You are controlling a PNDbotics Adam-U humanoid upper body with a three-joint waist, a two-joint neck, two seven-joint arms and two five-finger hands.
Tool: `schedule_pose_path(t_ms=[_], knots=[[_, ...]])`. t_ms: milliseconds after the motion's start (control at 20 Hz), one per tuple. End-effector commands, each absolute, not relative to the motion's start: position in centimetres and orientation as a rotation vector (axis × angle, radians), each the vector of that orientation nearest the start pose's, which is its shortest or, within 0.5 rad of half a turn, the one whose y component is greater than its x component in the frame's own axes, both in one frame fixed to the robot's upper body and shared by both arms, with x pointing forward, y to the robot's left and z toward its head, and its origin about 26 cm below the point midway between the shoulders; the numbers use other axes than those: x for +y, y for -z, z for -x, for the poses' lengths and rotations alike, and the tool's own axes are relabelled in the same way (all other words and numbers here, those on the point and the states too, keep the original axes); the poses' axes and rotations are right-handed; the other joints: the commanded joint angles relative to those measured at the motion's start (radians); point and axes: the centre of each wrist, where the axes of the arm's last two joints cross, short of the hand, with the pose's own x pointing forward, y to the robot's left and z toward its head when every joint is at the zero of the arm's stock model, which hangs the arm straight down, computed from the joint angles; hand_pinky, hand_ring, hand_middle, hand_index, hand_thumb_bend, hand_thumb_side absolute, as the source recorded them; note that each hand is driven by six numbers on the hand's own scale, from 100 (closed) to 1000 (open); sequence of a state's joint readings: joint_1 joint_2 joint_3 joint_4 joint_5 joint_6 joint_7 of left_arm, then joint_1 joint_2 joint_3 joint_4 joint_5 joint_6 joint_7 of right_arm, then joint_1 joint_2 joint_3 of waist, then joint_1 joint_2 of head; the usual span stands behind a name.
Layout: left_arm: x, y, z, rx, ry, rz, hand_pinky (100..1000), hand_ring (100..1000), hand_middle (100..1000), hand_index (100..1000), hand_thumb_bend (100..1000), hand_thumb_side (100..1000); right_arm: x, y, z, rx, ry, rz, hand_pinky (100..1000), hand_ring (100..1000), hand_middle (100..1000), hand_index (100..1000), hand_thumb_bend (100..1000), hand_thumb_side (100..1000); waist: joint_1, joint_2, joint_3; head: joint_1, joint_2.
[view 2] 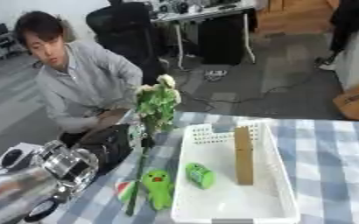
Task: Pick up objects on the table and place them in the box.
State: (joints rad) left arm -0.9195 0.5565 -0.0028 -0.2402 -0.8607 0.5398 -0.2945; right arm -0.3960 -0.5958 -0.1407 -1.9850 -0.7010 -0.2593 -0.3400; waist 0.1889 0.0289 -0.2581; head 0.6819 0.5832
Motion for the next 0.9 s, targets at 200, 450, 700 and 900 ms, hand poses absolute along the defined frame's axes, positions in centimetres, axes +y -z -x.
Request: schedule_pose_path(t_ms=[200, 450, 700, 900], knots=[[45.6, -10.3, -44.2, -0.357, 0.564, -0.913, 100, 100, 100, 294, 100, 343, -32.3, -28.1, -29.3, -2.575, 0.252, -0.209, 787, 755, 650, 672, 100, 258, 0.01, -0.039, 0.015, -0.01, 0.021], [45.7, -12.3, -44.8, -0.384, 0.578, -0.911, 100, 100, 100, 286, 100, 342, -32.7, -27.9, -29.2, -2.563, 0.262, -0.181, 786, 754, 650, 671, 100, 258, 0.012, -0.059, 0.033, -0.022, 0.038], [45.7, -14.2, -45.3, -0.413, 0.591, -0.91, 100, 100, 100, 282, 100, 341, -32.9, -27.7, -29.1, -2.548, 0.268, -0.163, 786, 754, 650, 670, 100, 258, 0.013, -0.08, 0.047, -0.039, 0.051], [45.4, -15.6, -45.7, -0.443, 0.615, -0.901, 100, 100, 100, 278, 100, 338, -33.1, -27.5, -29.0, -2.535, 0.272, -0.147, 786, 754, 650, 670, 100, 258, 0.014, -0.097, 0.058, -0.056, 0.072]])
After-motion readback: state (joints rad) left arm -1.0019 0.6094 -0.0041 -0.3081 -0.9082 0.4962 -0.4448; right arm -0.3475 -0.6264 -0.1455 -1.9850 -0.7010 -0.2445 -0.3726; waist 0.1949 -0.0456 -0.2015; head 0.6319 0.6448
